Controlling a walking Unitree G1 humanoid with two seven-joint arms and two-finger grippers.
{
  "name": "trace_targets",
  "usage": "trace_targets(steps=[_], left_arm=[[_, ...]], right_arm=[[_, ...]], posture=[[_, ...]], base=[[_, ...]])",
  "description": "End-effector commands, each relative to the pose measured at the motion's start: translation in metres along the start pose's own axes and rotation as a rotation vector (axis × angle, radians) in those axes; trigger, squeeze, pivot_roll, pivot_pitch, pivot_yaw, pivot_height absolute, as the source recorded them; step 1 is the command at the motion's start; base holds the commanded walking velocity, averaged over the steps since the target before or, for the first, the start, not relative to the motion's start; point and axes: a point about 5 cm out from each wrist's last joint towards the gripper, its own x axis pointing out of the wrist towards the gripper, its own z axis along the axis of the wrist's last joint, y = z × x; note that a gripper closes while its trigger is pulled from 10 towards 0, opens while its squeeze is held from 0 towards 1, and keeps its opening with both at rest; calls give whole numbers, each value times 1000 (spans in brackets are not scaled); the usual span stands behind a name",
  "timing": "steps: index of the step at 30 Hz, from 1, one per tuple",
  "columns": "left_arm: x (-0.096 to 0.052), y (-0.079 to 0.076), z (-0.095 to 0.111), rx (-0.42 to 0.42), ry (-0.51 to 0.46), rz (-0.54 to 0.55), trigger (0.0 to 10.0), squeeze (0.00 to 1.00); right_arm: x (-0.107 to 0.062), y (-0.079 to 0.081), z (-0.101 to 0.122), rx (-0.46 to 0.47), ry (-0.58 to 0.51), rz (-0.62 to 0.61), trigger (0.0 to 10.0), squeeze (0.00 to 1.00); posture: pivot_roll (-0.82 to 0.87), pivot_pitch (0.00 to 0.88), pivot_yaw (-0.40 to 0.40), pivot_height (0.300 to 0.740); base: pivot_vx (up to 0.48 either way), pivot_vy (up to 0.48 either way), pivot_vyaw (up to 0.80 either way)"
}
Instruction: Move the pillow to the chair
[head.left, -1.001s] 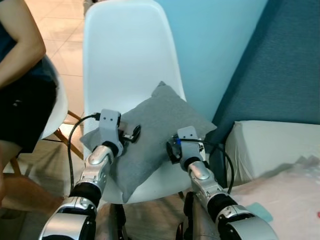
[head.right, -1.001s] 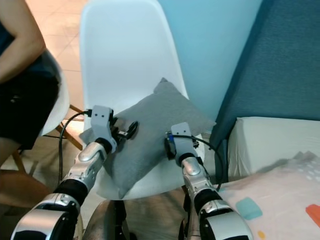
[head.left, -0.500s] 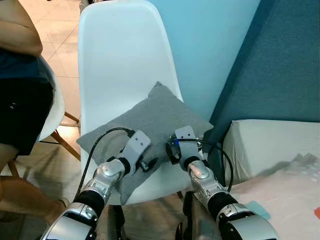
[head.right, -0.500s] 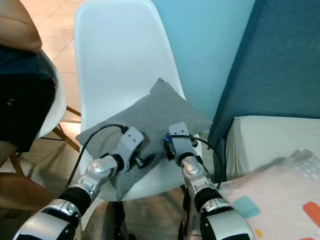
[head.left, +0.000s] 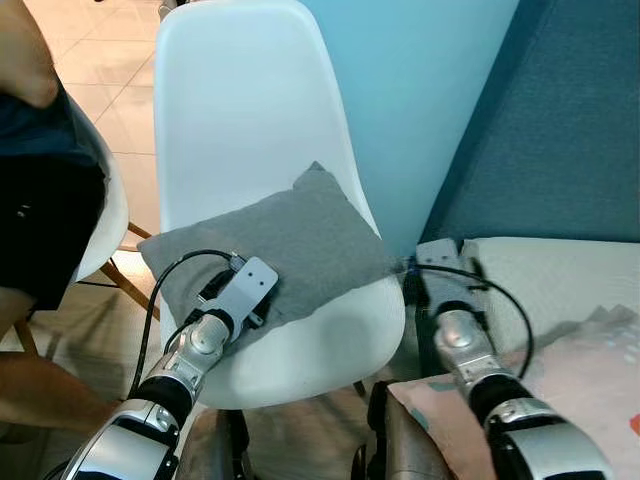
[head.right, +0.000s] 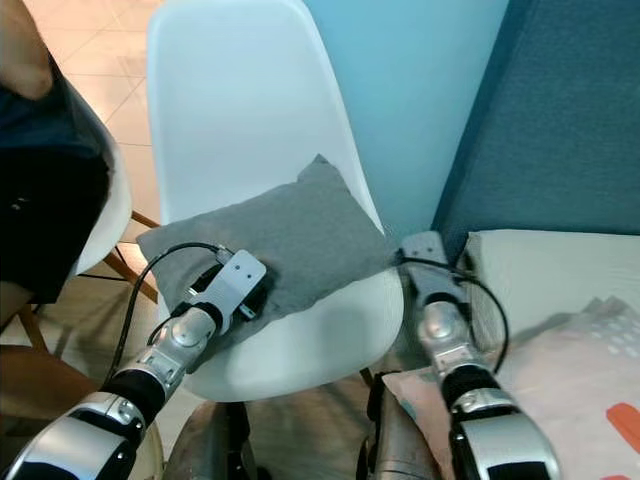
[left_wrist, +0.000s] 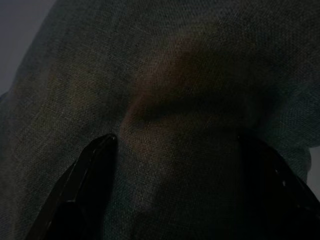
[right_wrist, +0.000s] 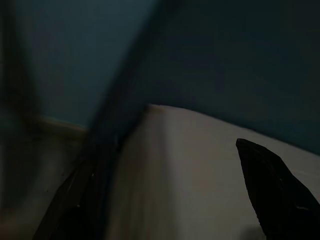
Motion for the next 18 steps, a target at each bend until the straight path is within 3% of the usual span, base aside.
trace_targets(steps=[1, 2, 3, 4, 5, 7, 8, 9, 10, 12, 13, 14, 15, 18], left_arm=[[-4, 1, -14, -14, 63, 29, 10000, 0], [-4, 1, -14, -14, 63, 29, 10000, 0], [-3, 3, -8, -83, 29, 59, 10000, 0], [-3, 3, -8, -83, 29, 59, 10000, 0], [-2, 5, -3, -141, -4, 82, 10000, 0], [-2, 17, 21, -315, -178, 131, 10000, 0], [-2, 17, 21, -315, -178, 131, 10000, 0], [-4, 26, 34, -412, -267, 154, 10000, 0], [-4, 26, 34, -412, -267, 154, 10000, 0], [-16, 48, 54, -517, -413, 182, 10000, 0], [-16, 48, 54, -517, -413, 182, 10000, 0], [-30, 65, 55, -520, -456, 241, 10000, 0], [-34, 69, 49, -501, -437, 274, 10000, 0], [-40, 73, 34, -461, -383, 329, 10000, 0]], right_arm=[[1, -2, 7, 20, -33, -28, 10000, 0], [1, -2, 7, 20, -33, -28, 10000, 0], [5, -7, 21, 130, -98, -40, 10000, 0], [5, -7, 21, 130, -98, -40, 10000, 0], [6, -9, 28, 161, -134, -35, 10000, 0], [8, -10, 38, 234, -167, -6, 10000, 0], [8, -10, 38, 234, -167, -6, 10000, 0], [9, -9, 43, 305, -174, 38, 10000, 0], [9, -9, 43, 305, -174, 38, 10000, 0], [8, -3, 44, 431, -143, 125, 10000, 0], [8, -3, 44, 431, -143, 125, 10000, 0], [2, 9, 43, 467, -121, 200, 10000, 0], [-1, 15, 43, 462, -127, 229, 10000, 0], [-9, 26, 46, 459, -151, 286, 10000, 0]], posture=[[24, 237, -16, 576], [24, 237, -16, 576], [28, 233, -13, 576], [28, 233, -13, 576], [28, 232, -13, 576], [28, 227, -14, 576], [28, 227, -14, 576], [29, 219, -11, 576], [29, 219, -11, 576], [27, 200, 3, 576], [27, 200, 3, 576], [23, 176, 10, 576], [23, 176, 10, 576], [22, 164, 9, 576]], base=[[0, 0, 0], [0, 0, 0], [0, 0, 0], [0, 0, 0], [0, 0, 0], [0, 0, 0], [0, 0, 0], [0, 0, 0], [0, 0, 0], [0, 0, 0], [0, 0, 0], [0, 0, 0], [0, 0, 0], [0, 0, 0]])
